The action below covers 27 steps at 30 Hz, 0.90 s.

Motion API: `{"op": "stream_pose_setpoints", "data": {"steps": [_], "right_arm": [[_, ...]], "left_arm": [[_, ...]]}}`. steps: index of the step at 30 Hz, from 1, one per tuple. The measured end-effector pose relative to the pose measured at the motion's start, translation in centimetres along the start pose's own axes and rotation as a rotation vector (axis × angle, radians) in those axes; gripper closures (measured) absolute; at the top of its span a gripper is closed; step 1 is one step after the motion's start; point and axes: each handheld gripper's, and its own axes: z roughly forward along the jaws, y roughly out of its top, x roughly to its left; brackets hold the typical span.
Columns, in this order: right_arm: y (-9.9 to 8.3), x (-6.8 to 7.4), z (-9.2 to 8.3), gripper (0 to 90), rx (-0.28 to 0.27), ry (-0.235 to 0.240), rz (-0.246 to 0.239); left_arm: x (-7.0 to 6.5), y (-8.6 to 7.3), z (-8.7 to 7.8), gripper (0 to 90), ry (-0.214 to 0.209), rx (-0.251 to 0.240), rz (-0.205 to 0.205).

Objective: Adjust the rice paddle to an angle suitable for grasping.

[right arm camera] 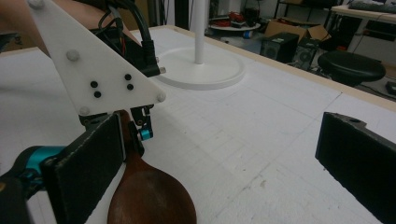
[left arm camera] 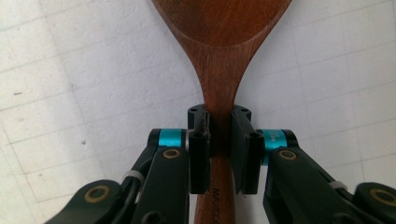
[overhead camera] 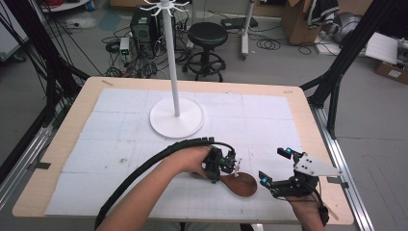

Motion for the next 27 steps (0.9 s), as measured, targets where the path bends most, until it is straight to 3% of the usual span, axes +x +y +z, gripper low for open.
{"op": "stream_pose_setpoints", "data": {"steps": [5, 11, 14, 21, 24, 27], "right_arm": [[0.0, 0.0, -0.1, 0.5, 0.002, -0.001, 0.003], [-0.1, 0.0, -0.1, 0.5, 0.002, -0.001, 0.003], [-0.1, 0.0, -0.1, 0.5, 0.002, -0.001, 0.003], [-0.1, 0.0, -0.2, 0.5, 0.000, -0.003, 0.007], [-0.1, 0.0, -0.3, 0.5, 0.001, -0.004, 0.009], [-0.1, 0.0, -0.3, 0.5, 0.001, -0.003, 0.012]], "left_arm": [[0.1, -0.1, -0.1, 75.4, -0.014, 0.005, -0.029], [0.0, -0.3, -1.0, 54.9, -0.014, -0.025, -0.061], [-0.2, -0.3, -1.2, 43.1, 0.006, -0.033, -0.057], [-0.9, -0.1, -1.8, 28.1, -0.007, -0.077, -0.051], [-1.0, -0.4, -1.9, 18.1, 0.024, -0.094, -0.055], [-1.0, -1.0, -2.0, 12.8, -0.007, -0.123, -0.090]]}}
